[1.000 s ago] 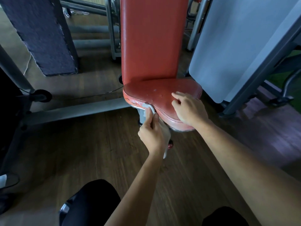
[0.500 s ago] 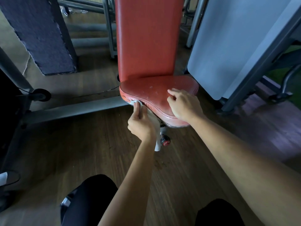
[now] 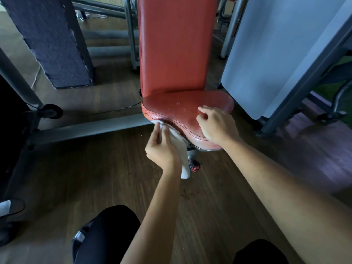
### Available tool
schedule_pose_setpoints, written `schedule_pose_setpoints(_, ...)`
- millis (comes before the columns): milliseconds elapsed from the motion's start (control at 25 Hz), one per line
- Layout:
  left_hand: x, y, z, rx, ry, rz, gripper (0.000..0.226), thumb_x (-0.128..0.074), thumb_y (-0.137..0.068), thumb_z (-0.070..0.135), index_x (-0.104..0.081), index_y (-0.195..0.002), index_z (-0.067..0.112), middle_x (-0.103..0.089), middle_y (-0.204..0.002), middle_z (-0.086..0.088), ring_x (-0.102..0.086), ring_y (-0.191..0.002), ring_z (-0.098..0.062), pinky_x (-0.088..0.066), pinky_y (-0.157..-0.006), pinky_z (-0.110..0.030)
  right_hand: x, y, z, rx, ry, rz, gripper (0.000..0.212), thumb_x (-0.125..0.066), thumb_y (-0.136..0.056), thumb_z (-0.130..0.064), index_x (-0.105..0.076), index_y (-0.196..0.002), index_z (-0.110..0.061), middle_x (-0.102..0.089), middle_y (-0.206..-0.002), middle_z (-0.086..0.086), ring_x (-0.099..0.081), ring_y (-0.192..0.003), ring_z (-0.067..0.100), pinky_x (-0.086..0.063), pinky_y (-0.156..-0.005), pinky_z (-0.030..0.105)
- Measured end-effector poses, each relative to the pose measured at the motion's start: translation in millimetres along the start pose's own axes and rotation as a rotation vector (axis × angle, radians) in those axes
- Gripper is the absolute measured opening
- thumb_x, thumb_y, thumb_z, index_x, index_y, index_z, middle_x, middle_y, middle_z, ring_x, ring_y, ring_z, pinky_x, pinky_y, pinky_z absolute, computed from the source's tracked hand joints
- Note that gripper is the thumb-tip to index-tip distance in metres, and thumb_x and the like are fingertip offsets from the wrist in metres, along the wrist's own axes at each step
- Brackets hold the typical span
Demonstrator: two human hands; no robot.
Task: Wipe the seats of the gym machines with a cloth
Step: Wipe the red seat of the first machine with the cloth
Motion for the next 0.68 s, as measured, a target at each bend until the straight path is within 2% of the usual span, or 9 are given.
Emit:
schedule_pose_setpoints(120, -13.7, -13.6, 4.6, 0.035, -0.033, -0.101, 0.042, -0.057, -0.096, 0.019, -0.06, -0.138, 0.022, -0.063, -0.136, 0.009, -0.057, -0.124, -0.002, -0.044, -0.109, -0.025, 0.1, -1.4, -0.9, 0.001, -0.006, 0.009, 0.047, -0.04, -0.098, -0.04, -0.058, -0.14, -0.029, -0.05, -0.15, -0.01, -0.044, -0.139, 0.018, -0.035, -0.116, 0.044)
schedule_pose_setpoints(200, -23.8, -9.9, 0.9, 0.025, -0.072, -0.213, 0.047, -0.055, -0.098, 0.018, -0.052, -0.144, 0.024, -0.054, -0.144, 0.011, -0.05, -0.131, -0.004, -0.038, -0.115, -0.03, 1.2, -1.8, -1.4, 0.003, -0.011, 0.022, 0.046, -0.041, -0.098, -0.039, -0.059, -0.139, -0.029, -0.052, -0.149, -0.011, -0.046, -0.137, 0.018, -0.036, -0.115, 0.043)
schedule_pose_setpoints(320, -26.1, -0.9, -5.0, -0.024, -0.15, -0.282, 0.047, -0.056, -0.1, 0.023, -0.048, -0.146, 0.025, -0.046, -0.14, 0.008, -0.047, -0.129, -0.005, -0.037, -0.114, -0.031, 2.6, -1.9, -1.2, 0.004, -0.018, 0.038, 0.045, -0.042, -0.098, -0.038, -0.06, -0.138, -0.028, -0.053, -0.148, -0.011, -0.047, -0.136, 0.017, -0.037, -0.114, 0.041)
schedule_pose_setpoints(440, -26.7, -0.3, 3.1, -0.105, -0.236, -0.272, 0.044, -0.058, -0.1, 0.025, -0.05, -0.143, 0.025, -0.051, -0.131, 0.013, -0.05, -0.122, -0.002, -0.039, -0.108, -0.025, 3.9, -0.7, -1.3, -0.011, -0.023, 0.051, 0.044, -0.043, -0.098, -0.037, -0.061, -0.137, -0.028, -0.055, -0.146, -0.01, -0.049, -0.134, 0.017, -0.037, -0.113, 0.039)
schedule_pose_setpoints(520, -27.3, 1.3, 6.2, -0.142, -0.241, -0.251, 0.04, -0.06, -0.099, 0.023, -0.055, -0.138, 0.023, -0.057, -0.13, 0.013, -0.052, -0.122, -0.003, -0.04, -0.109, -0.027, 5.1, 0.0, -1.2, -0.018, -0.021, 0.054, 0.043, -0.044, -0.098, -0.036, -0.061, -0.137, -0.028, -0.055, -0.146, -0.01, -0.049, -0.134, 0.017, -0.037, -0.112, 0.038)
schedule_pose_setpoints(680, -34.9, 8.5, 7.3, -0.255, -0.281, -0.215, 0.035, -0.054, -0.101, 0.016, -0.058, -0.135, 0.011, -0.048, -0.138, -0.003, -0.047, -0.131, -0.017, -0.038, -0.113, -0.036, 7.9, 1.5, -2.4, -0.015, -0.023, 0.069, 0.042, -0.045, -0.098, -0.036, -0.062, -0.136, -0.028, -0.056, -0.145, -0.01, -0.05, -0.133, 0.017, -0.038, -0.11, 0.037)
Point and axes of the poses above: each hand's wrist, its own y-axis away from the middle knuckle, its own x-axis out of the back of the hand, z = x × y, the point moved 10 cm from there along -y, towards the middle knuckle
